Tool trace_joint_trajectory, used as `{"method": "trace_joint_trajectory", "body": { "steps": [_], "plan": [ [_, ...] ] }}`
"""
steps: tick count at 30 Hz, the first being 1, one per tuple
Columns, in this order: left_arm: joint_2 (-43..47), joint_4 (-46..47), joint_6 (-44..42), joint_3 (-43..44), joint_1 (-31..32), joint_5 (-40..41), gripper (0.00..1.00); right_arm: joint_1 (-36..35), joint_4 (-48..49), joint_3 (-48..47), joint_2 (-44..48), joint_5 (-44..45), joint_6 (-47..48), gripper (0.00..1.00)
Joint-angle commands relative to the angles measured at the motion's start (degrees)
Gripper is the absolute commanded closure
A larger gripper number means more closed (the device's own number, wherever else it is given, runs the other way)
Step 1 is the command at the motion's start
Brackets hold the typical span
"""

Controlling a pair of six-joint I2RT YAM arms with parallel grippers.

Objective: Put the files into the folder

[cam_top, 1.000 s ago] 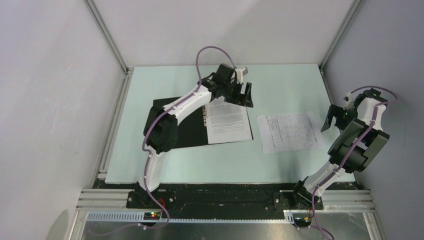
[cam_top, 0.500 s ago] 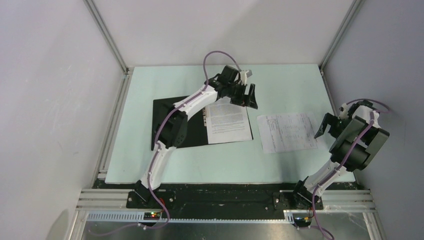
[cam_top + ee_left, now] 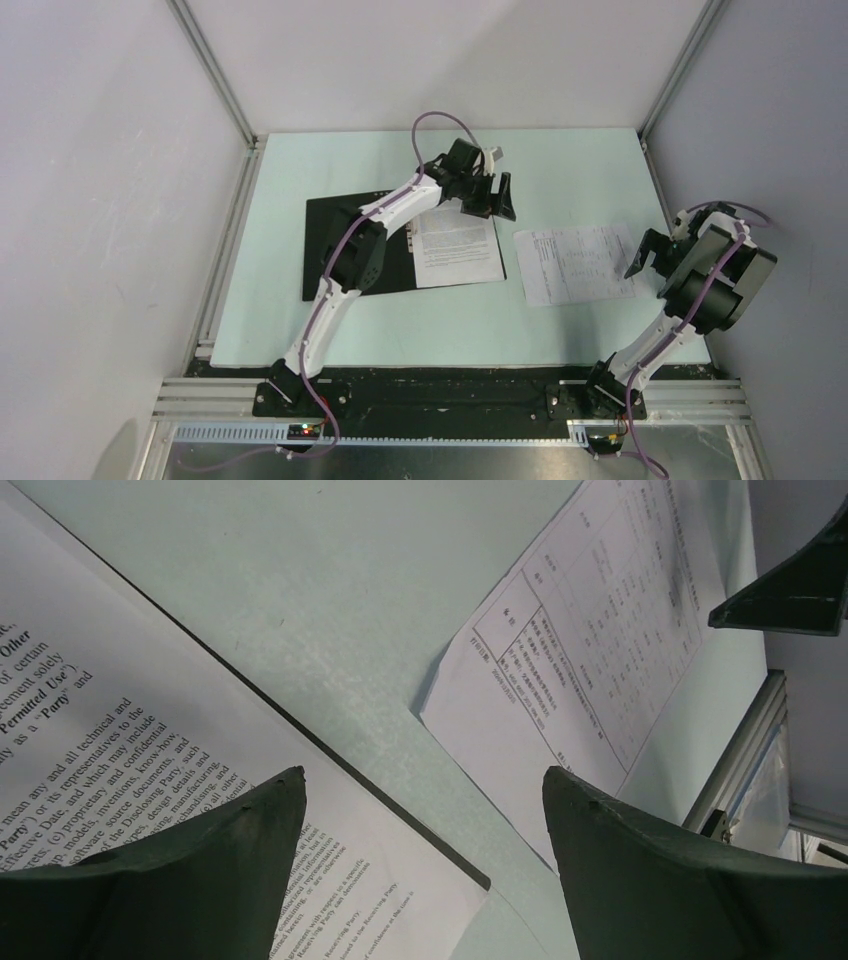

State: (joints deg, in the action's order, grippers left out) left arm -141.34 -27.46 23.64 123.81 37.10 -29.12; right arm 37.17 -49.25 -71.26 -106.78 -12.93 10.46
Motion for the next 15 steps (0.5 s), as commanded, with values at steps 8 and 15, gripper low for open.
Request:
{"method": "trace_joint_trajectory", "body": {
  "steps": [8,15],
  "plan": [
    [0.4,1.6,3.9,-0.2,0.2,-3.7,0.08,0.7,-0.6,0.2,-5.5,-14.5,-1.7,0.14],
    [2.5,1.7,4.1,-1.7,0.1,-4.4,0.08,1.0,2.4,0.1,-6.0,-21.9,-1.8,0.28]
  ]
}}
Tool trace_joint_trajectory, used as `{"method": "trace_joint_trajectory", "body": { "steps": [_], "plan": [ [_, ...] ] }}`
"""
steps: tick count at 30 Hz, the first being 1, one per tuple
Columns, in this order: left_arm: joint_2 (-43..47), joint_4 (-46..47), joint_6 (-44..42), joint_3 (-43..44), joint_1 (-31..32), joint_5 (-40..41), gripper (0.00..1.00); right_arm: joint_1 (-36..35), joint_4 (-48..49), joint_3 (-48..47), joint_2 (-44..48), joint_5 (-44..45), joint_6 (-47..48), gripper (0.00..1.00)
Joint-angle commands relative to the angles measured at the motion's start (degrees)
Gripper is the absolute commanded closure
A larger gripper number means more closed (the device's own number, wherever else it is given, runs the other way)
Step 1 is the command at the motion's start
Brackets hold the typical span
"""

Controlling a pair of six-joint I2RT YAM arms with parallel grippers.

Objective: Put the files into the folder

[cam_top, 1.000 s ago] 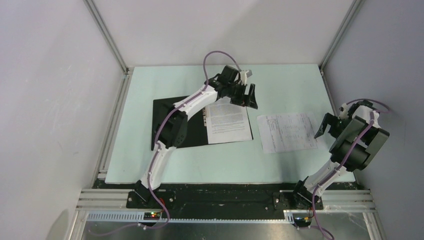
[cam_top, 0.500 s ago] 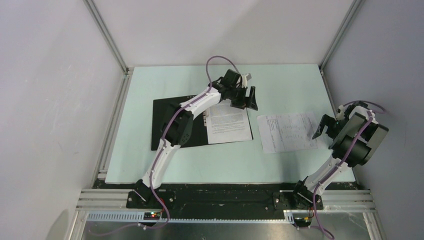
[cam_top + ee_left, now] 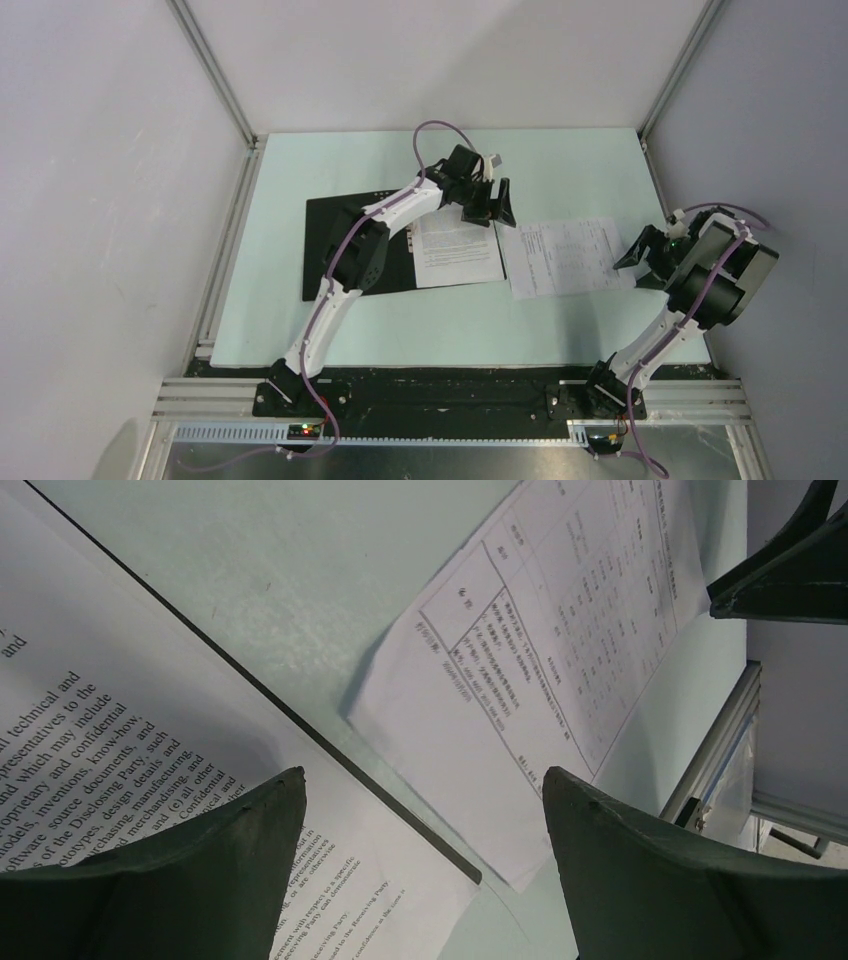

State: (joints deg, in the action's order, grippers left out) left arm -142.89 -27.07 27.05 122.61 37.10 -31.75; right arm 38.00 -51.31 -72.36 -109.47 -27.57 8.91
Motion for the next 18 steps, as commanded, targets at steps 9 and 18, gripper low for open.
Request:
{"method": "trace_joint_trajectory", "body": {
  "steps": [9,18],
  "plan": [
    [5.8,1.3,0.5,-2.1,0.1,-1.9,0.08,0.8,6.0,1.7,-4.1,-18.5,-0.5,0.39],
    [8.0,1.1,-0.1,-3.8,0.0,-1.9,0.08,-0.7,10.2,1.7,-3.6,-19.2,-2.8,0.48]
  ]
}}
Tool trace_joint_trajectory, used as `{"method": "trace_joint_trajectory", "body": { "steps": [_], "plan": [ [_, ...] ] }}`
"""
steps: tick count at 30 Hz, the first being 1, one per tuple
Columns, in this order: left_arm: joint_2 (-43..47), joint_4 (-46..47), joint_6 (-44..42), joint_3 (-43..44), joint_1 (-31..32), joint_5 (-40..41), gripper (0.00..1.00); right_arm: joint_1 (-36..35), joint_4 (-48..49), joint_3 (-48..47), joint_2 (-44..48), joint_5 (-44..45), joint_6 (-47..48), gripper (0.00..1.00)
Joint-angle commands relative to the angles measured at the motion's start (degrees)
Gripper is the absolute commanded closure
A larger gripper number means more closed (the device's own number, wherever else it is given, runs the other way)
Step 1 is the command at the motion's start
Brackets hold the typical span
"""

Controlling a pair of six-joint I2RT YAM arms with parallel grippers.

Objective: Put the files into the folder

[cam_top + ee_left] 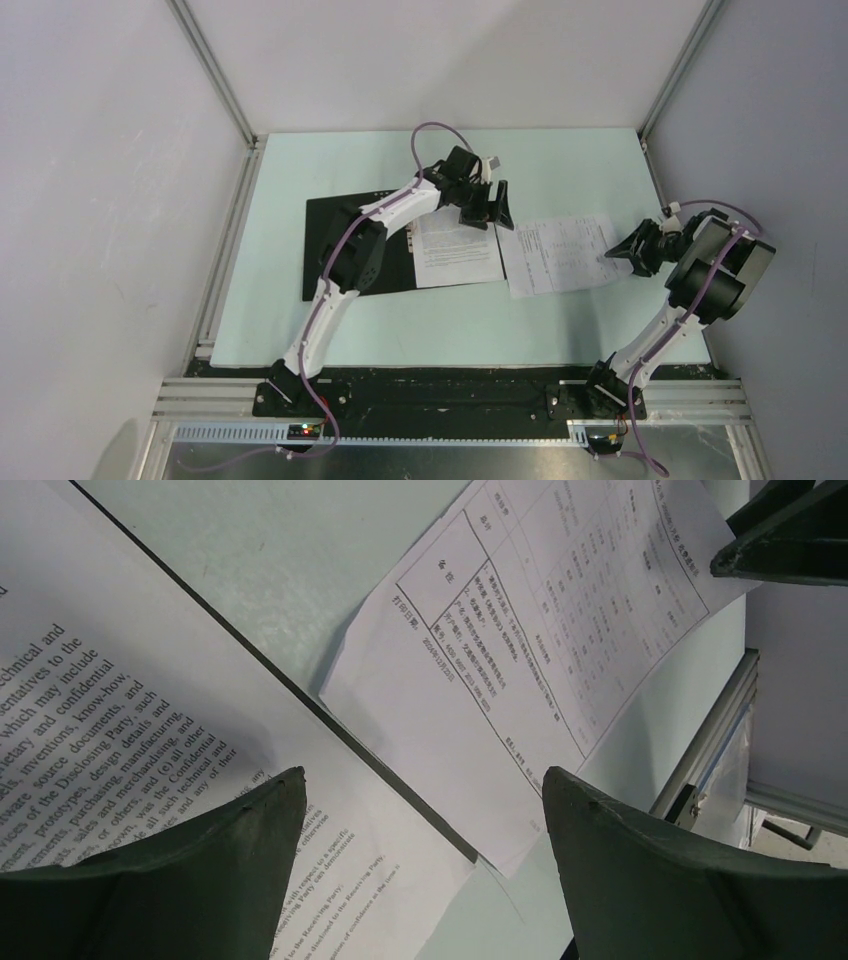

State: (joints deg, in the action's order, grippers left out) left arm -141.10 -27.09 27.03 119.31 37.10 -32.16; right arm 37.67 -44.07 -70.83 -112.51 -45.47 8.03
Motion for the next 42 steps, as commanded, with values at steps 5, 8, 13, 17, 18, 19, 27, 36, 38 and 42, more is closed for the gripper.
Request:
{"method": "trace_joint_trajectory", "body": {
  "steps": [5,8,13,17,18,19,27,36,38,42],
  "plan": [
    [8.4,1.1,-2.3,-2.1,-0.4,-1.8,0.09,-1.3,2.3,0.3,0.9,1.6,-2.5,0.78],
    [11.3,0.7,-3.7,-4.5,-0.7,-0.5,0.09,-1.3,1.2,0.2,4.0,2.4,-1.3,0.91],
    [16.5,-0.2,-6.9,-6.8,-1.7,0.5,0.10,-2.4,0.3,-1.6,13.9,1.2,2.6,1.00],
    [21.8,-1.1,-10.1,-7.0,-3.2,1.6,0.10,-6.7,-6.6,-8.9,18.5,0.3,9.8,1.00],
    [22.6,-1.6,-11.4,-7.1,-3.6,2.5,0.10,-8.9,-7.8,-12.3,19.4,0.3,10.9,1.00],
    [24.4,-1.8,-11.8,-7.8,-4.3,3.2,0.10,-11.4,-10.1,-13.9,19.7,0.6,12.5,1.00],
    [38.3,-2.5,-18.8,-22.1,-13.1,11.5,0.10,-30.2,-21.1,-31.5,23.6,10.1,21.8,1.00],
    [46.4,-2.5,-22.5,-34.9,-21.5,12.9,0.09,-46.5,-46.4,-53.3,20.5,14.7,25.9,1.00],
    [46.0,-2.5,-22.2,-35.8,-22.5,13.8,0.09,-49.1,-47.5,-53.9,21.7,14.3,26.2,1.00],
    [46.0,-2.6,-26.3,-36.6,-22.8,19.1,0.09,-53.8,-47.4,-44.9,26.9,15.0,31.8,1.00]
  ]
}}
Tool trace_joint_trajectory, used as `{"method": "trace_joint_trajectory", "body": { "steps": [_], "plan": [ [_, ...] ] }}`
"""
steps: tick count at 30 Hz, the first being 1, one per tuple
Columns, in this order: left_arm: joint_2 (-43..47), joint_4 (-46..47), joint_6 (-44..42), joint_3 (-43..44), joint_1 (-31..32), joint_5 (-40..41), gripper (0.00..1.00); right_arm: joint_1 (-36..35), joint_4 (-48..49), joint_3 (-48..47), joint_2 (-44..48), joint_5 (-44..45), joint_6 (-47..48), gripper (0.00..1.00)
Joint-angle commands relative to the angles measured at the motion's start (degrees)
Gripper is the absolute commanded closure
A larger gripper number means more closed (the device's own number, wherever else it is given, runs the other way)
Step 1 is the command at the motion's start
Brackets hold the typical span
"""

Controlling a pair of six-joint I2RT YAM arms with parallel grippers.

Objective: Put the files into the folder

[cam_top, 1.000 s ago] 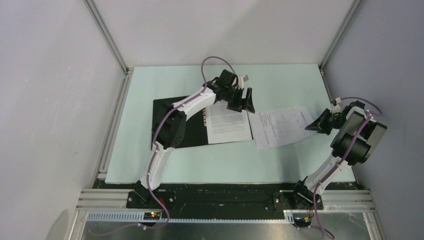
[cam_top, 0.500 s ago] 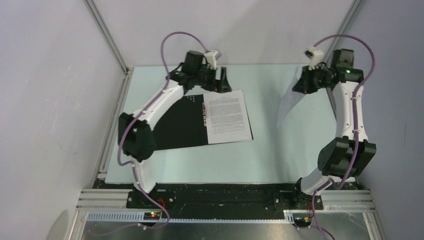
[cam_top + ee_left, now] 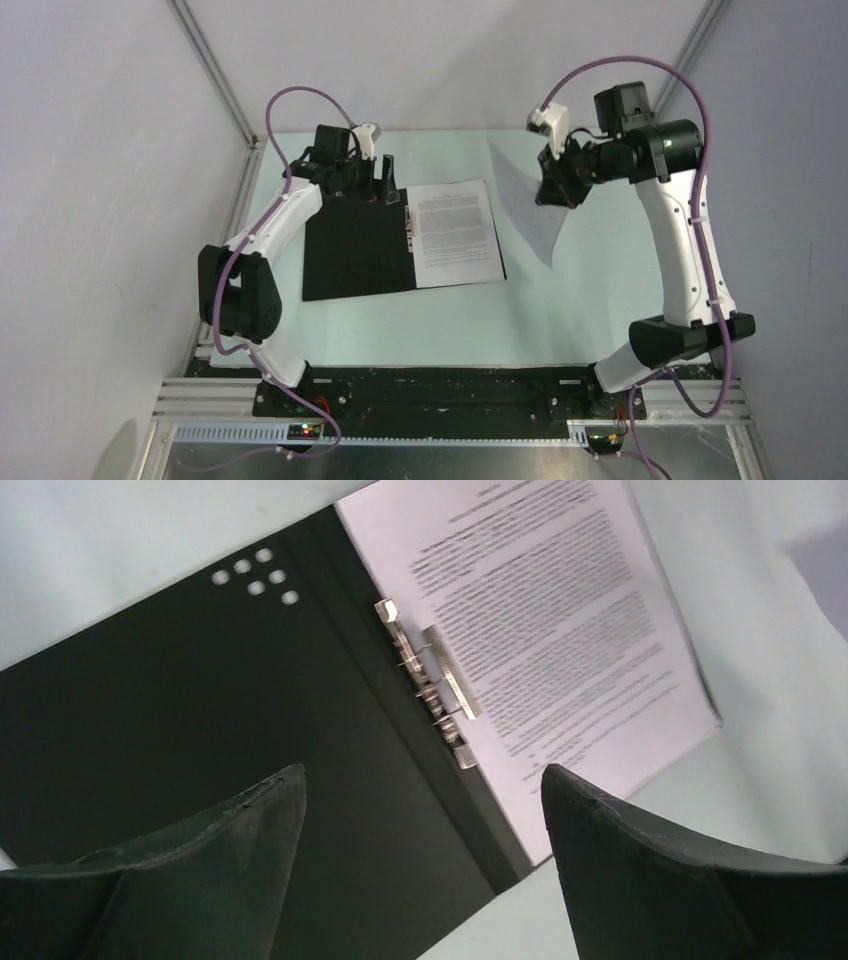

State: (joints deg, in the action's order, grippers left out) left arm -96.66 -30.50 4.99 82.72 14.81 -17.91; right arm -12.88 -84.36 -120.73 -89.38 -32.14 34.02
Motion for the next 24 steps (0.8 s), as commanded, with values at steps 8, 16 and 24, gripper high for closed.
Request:
{"method": "trace_joint_trajectory", "body": {
  "steps": [8,16,24],
  "plan": [
    [3.5,-1.0,-11.0,0.9,-1.1,10.2,0.07,-3.3,-3.3,6.6,-1.7,-2.0,7.9,1.00],
    [4.0,-1.7,-11.0,0.1,-2.4,13.3,0.07,0.1,-0.8,-4.6,-20.3,-1.4,15.8,1.00],
    [6.5,-1.9,-11.7,-2.9,-2.9,16.1,0.06,-1.8,9.4,-13.8,-38.2,4.1,11.4,1.00]
  ]
}}
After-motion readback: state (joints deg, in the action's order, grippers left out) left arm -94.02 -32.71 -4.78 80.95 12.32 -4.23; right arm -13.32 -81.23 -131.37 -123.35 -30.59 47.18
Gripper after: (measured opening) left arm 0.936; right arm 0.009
